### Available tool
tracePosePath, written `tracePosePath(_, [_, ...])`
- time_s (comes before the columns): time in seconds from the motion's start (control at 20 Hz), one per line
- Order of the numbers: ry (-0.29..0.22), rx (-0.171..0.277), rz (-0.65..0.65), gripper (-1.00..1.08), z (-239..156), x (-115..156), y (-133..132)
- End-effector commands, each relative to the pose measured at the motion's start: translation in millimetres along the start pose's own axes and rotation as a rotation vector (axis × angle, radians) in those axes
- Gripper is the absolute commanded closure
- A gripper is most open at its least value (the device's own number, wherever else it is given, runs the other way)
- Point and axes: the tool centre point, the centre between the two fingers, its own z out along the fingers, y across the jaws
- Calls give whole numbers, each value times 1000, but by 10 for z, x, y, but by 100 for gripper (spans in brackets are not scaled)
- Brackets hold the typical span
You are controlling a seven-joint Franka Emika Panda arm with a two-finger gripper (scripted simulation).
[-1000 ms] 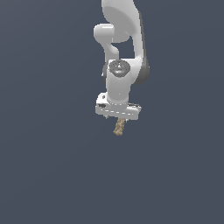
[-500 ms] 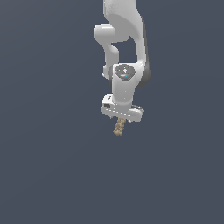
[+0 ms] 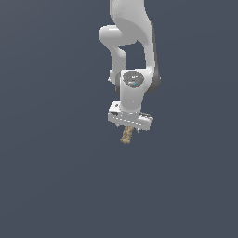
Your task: Pick up the object and move it to a goal position.
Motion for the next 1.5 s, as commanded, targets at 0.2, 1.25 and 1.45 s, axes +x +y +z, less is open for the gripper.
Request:
tracePosePath(0.2, [0,0,2,-92,294,-15,4])
tracePosePath(1.25, [0,0,3,108,421,15,8])
tracePosePath(1.45, [0,0,3,108,394,113,62])
